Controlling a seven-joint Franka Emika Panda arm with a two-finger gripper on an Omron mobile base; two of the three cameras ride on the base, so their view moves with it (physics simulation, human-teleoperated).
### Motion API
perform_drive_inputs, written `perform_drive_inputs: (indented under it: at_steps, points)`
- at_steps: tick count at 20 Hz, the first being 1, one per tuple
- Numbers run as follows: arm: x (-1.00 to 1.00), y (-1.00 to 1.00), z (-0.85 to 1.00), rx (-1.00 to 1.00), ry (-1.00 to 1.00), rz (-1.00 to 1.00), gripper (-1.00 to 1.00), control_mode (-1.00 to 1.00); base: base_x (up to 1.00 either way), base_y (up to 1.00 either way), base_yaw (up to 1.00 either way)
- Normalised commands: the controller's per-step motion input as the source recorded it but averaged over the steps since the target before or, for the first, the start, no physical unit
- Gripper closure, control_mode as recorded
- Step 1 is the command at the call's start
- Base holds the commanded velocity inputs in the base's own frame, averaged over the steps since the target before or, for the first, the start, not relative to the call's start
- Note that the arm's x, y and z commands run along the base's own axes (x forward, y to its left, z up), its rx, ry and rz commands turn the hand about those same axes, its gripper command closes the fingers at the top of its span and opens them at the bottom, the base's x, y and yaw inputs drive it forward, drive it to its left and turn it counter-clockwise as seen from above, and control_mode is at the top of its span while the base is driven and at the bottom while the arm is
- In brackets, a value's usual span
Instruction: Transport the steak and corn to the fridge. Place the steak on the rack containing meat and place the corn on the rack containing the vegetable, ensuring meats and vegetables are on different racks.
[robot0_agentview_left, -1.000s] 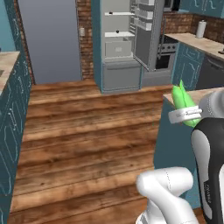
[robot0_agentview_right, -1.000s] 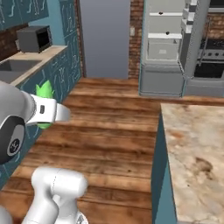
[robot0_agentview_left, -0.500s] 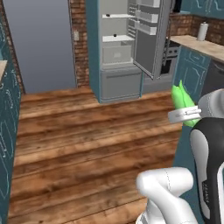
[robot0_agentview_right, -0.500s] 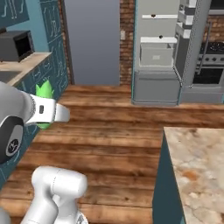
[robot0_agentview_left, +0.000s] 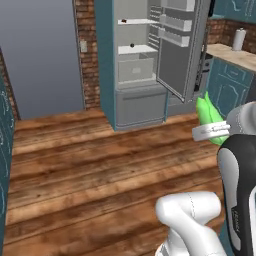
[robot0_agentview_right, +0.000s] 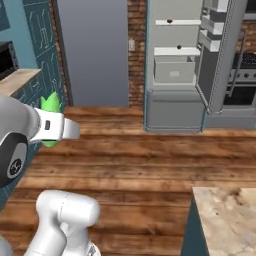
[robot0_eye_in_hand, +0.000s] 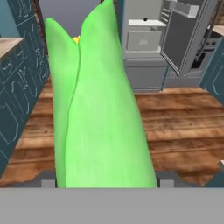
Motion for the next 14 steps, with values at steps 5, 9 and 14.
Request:
perform_drive_inputs:
  at_steps: [5,9,14]
  points:
    - [0.00,0.00,0.00,0.00,0.00,0.00,1.00,1.00,1.00,-0.23,-0.11]
    - [0.00,0.00,0.00,0.00,0.00,0.00,1.00,1.00,1.00,-0.28,-0.11]
    - [0.00,0.00,0.00,0.00,0.00,0.00,1.00,1.00,1.00,-0.27,-0.09]
